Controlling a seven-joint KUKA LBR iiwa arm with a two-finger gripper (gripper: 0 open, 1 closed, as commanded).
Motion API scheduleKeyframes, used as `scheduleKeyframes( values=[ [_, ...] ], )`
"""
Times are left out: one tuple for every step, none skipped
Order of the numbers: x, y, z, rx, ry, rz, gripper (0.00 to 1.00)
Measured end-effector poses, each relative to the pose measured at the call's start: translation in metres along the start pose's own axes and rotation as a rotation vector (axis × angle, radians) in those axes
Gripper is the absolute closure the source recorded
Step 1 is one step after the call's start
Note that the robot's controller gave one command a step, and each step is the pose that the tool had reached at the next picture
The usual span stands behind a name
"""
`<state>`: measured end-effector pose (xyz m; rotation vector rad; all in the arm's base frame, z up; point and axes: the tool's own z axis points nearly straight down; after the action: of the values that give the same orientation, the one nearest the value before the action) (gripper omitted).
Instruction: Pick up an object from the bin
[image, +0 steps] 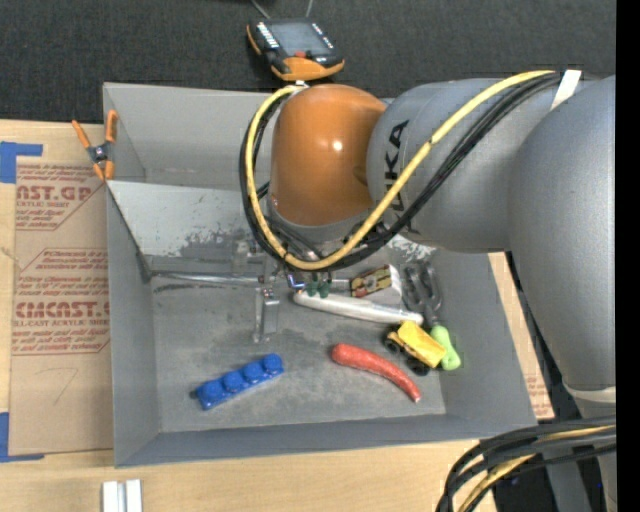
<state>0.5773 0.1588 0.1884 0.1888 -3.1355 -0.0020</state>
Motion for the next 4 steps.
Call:
scheduleKeyframes(
  values=[
    [0.015,0.015,0.05,-0.004,-0.007,-0.029,0.0],
    [0.061,0.017,0.065,-0.003,-0.009,-0.007,0.0],
    [0.052,-0.041,0.093,-0.002,-0.015,-0.183,0.0],
    [0.087,-0.021,0.118,-0.006,-0.015,-0.135,1.0]
  ],
)
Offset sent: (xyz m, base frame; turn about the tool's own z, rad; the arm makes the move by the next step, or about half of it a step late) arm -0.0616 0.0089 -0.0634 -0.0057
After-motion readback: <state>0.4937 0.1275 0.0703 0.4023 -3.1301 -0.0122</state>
